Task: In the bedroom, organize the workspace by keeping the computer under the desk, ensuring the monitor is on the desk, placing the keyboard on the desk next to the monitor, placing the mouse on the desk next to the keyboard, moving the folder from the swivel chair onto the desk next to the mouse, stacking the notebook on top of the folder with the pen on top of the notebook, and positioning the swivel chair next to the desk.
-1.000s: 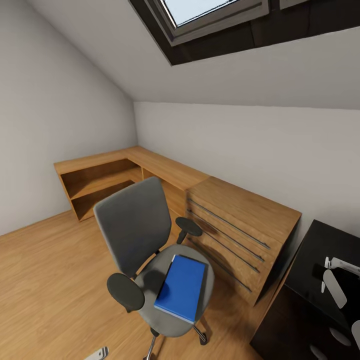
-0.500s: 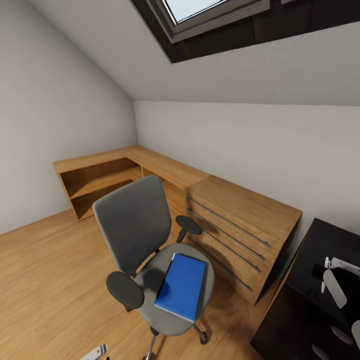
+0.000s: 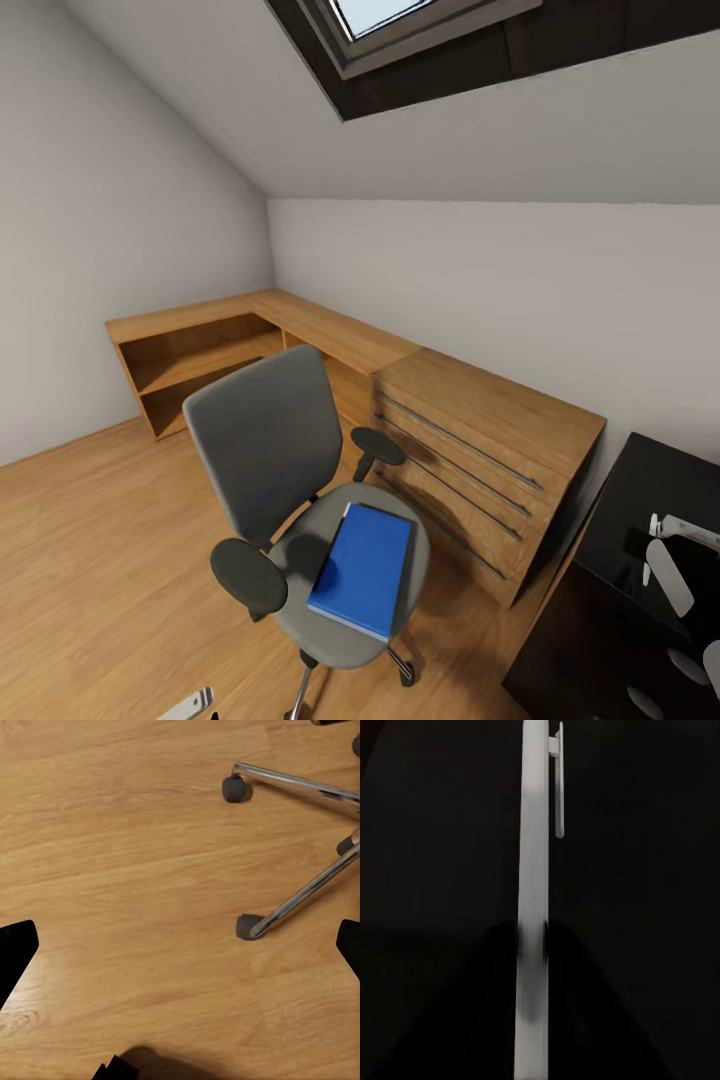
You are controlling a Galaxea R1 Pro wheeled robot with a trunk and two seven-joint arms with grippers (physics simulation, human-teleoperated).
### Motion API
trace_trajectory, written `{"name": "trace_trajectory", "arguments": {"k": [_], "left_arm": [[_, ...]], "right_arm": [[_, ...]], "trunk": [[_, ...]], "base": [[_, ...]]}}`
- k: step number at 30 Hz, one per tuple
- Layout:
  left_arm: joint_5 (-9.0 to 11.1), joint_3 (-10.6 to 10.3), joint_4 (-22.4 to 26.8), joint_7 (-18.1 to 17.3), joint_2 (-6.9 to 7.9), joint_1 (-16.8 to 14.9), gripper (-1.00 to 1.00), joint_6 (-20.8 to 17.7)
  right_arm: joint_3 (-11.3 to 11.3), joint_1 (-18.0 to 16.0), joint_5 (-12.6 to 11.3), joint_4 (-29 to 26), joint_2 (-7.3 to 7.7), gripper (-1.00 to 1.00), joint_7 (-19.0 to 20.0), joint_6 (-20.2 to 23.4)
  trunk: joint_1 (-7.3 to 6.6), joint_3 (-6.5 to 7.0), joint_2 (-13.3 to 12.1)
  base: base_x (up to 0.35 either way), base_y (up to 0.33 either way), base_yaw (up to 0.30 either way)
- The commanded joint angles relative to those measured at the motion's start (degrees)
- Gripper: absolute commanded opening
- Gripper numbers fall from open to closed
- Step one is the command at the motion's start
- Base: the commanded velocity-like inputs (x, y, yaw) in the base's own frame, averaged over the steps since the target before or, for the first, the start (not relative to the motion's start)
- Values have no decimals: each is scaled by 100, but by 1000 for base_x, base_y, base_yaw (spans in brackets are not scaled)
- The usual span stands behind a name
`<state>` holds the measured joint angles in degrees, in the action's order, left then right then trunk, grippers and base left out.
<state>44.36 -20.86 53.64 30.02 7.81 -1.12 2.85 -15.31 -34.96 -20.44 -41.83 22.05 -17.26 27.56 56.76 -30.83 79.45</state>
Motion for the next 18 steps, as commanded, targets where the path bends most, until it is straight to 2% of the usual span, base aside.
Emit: {"name": "trace_trajectory", "arguments": {"k": [1,9,10,18], "left_arm": [[55,-32,6,39,9,-4,100,27],[55,-24,6,45,10,-5,100,23],[55,-22,6,46,10,-4,100,24],[55,-7,6,48,19,-5,100,23]], "right_arm": [[2,-2,-73,-10,3,-100,-32,13],[2,-2,-59,-10,2,-100,-32,14],[2,-2,-58,-10,5,100,-32,17],[2,-2,-57,-19,8,100,-32,15]], "trunk": [[0,-6,4],[0,-6,4],[0,-6,4],[0,-6,4]], "base": [[0,0,0],[0,0,0],[0,0,0],[0,0,0]]}}
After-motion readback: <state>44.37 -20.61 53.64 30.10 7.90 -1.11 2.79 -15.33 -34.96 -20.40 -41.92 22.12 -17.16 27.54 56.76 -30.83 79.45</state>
